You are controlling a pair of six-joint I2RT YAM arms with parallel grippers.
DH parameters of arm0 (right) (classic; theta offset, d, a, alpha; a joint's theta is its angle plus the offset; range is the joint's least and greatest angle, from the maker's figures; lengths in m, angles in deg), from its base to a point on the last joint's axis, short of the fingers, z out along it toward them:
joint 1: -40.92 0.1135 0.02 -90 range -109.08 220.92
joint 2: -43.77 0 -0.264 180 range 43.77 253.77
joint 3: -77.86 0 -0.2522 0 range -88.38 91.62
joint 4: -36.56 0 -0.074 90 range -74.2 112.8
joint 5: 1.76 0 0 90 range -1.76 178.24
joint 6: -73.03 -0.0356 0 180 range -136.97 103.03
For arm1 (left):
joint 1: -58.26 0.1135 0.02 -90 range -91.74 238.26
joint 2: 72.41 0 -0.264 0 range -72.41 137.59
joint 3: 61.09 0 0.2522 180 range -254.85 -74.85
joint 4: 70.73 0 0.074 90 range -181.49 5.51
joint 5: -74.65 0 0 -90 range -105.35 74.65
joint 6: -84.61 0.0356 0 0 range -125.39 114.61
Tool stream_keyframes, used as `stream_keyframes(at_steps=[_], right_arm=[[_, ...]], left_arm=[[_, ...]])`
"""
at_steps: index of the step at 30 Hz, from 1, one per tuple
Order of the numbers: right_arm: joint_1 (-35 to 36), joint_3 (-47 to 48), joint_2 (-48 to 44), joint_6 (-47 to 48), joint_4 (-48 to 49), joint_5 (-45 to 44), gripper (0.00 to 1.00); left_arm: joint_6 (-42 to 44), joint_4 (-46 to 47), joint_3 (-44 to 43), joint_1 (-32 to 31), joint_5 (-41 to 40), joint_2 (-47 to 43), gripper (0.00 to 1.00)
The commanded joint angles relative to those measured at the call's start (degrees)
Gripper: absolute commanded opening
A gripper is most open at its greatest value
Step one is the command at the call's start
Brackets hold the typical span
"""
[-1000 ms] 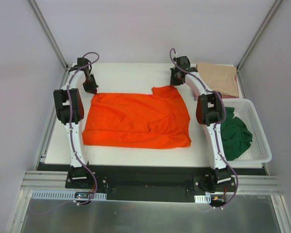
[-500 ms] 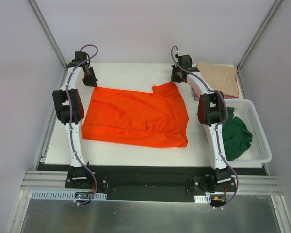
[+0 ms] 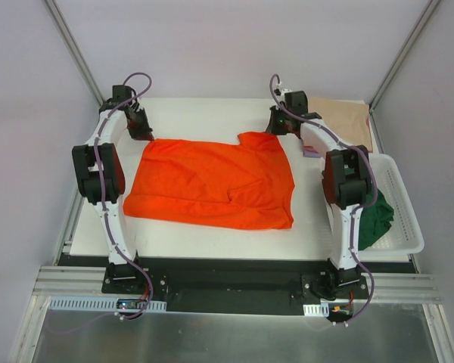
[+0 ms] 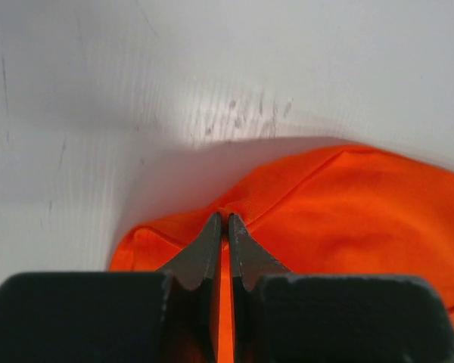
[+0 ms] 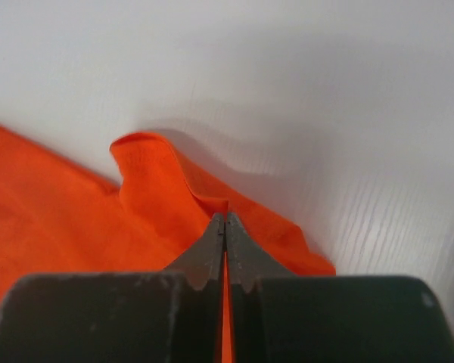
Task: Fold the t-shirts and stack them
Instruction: Grap the side of the flattened tshirt furthest away from the robot with both arms, then fold the other side of the tshirt into a rectangle
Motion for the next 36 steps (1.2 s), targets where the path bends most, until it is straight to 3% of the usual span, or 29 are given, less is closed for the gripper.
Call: stream_keyframes(at_steps=[1, 8, 12, 18, 27, 36], right_arm=[[2.31, -9.69, -13.80, 3.70, 5.06, 2.37, 0.00], [5.65, -29.64, -29.45, 3.01, 5.32, -1.42, 0.00], [7.58, -36.33, -37.37, 3.18, 2.96, -2.38, 0.00], [8.99, -42.40, -47.31, 2.92, -2.67, -7.13, 0.00], [9.52, -48.82, -55.49, 2.65, -6.19, -6.34, 0.00], [11.28, -55.23, -60.32, 1.33, -7.94, -4.93, 0.00]], left_arm=[[-0.80, 5.56, 10.29, -0.09, 3.49, -11.28, 0.00], [-3.08, 14.61, 30.51, -0.09, 1.21, -25.25, 0.00], [-3.61, 17.08, 38.33, 0.00, -1.34, -31.59, 0.00], [-3.79, 18.66, 44.93, 0.08, -5.65, -39.59, 0.00], [-3.97, 22.34, 55.56, 0.61, -12.07, -49.44, 0.00], [-3.26, 24.82, 59.79, 1.23, -14.62, -50.15, 0.00]])
